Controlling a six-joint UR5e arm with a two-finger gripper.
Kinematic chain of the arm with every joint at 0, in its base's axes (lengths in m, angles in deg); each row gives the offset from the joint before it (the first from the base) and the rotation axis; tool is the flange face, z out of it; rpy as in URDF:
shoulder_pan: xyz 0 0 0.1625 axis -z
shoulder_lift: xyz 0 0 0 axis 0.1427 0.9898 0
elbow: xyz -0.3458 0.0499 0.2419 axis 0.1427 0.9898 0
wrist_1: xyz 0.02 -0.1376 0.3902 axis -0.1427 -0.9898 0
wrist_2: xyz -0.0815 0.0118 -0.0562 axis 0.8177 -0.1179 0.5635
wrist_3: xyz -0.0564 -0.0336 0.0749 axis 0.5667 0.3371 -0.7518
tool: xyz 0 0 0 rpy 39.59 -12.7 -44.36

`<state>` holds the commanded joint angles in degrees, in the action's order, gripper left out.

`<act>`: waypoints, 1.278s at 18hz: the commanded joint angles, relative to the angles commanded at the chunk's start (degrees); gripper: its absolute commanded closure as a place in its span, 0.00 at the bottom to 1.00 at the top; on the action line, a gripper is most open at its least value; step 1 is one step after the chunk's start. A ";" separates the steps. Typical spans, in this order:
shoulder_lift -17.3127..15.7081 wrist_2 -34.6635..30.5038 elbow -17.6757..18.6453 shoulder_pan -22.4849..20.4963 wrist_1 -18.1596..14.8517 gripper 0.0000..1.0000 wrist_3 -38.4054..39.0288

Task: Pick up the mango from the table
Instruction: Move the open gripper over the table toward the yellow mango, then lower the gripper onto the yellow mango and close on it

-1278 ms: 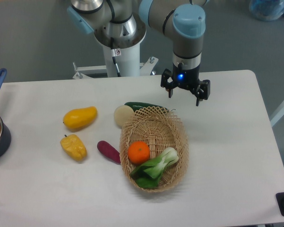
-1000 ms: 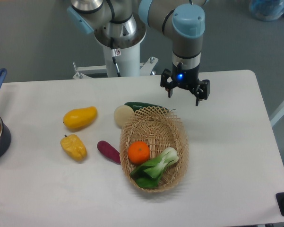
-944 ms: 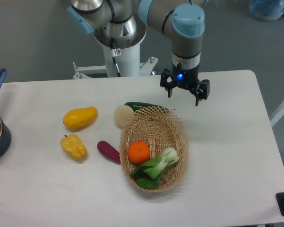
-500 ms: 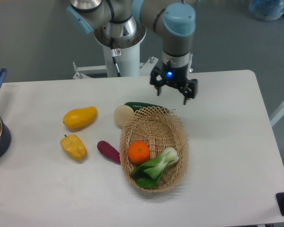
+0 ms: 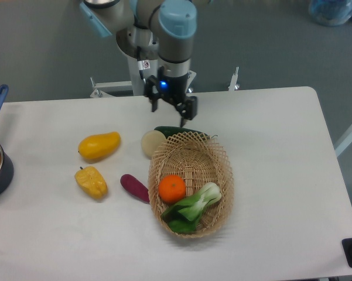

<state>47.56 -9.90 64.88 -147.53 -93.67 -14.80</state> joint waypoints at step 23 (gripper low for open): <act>17.84 -2.98 -4.22 16.62 2.73 0.00 5.80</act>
<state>65.41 -12.88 60.66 -130.90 -90.95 -9.00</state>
